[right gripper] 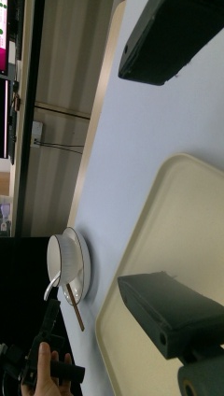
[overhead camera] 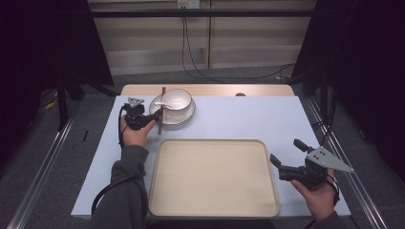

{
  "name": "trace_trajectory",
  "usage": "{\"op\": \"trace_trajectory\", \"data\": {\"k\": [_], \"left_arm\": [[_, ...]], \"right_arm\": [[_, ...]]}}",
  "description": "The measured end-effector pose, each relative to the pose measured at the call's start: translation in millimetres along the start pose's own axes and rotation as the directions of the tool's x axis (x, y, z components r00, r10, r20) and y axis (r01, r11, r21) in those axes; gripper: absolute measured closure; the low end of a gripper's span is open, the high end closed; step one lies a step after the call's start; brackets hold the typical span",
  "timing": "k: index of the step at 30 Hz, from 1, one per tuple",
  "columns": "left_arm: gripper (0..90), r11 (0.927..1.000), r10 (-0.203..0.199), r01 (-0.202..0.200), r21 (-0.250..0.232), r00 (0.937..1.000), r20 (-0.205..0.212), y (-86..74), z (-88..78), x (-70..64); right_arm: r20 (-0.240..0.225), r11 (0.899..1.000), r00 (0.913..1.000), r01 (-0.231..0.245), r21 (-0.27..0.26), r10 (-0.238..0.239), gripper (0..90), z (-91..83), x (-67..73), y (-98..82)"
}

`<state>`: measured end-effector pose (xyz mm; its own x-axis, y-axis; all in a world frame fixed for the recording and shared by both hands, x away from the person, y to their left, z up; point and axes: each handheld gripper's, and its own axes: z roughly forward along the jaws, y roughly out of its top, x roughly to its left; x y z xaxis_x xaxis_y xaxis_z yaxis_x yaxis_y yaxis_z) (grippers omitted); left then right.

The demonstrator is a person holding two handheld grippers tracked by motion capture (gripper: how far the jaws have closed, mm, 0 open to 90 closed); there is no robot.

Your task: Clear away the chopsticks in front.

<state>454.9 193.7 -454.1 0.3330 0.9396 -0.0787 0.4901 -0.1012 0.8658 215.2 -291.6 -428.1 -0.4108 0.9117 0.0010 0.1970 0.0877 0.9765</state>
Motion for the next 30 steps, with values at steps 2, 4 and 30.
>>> {"op": "trace_trajectory", "data": {"k": [2, 4, 30], "left_arm": [[33.6, 1.0, 0.004, -0.004, 0.004, 1.0, -0.009, 0.9, 2.3, 0.2], [36.7, 0.9999, 0.002, -0.002, 0.01, 0.9999, -0.016, 1.2, 3.8, -0.2], [66.7, 0.9906, -0.111, 0.111, 0.08, 0.9938, -0.007, 2.4, 20.2, -0.9]], "right_arm": [[-0.001, 1.0, 1.0, -0.003, 0.001, 0.003, 2.4, -1.2, 0.3, 0.3], [0.0, 1.0, 1.0, 0.004, -0.002, -0.004, 2.5, -3.3, 1.1, 1.4], [-0.005, 1.0, 1.0, -0.003, 0.008, 0.003, 3.3, -8.6, 0.3, -0.2]]}}
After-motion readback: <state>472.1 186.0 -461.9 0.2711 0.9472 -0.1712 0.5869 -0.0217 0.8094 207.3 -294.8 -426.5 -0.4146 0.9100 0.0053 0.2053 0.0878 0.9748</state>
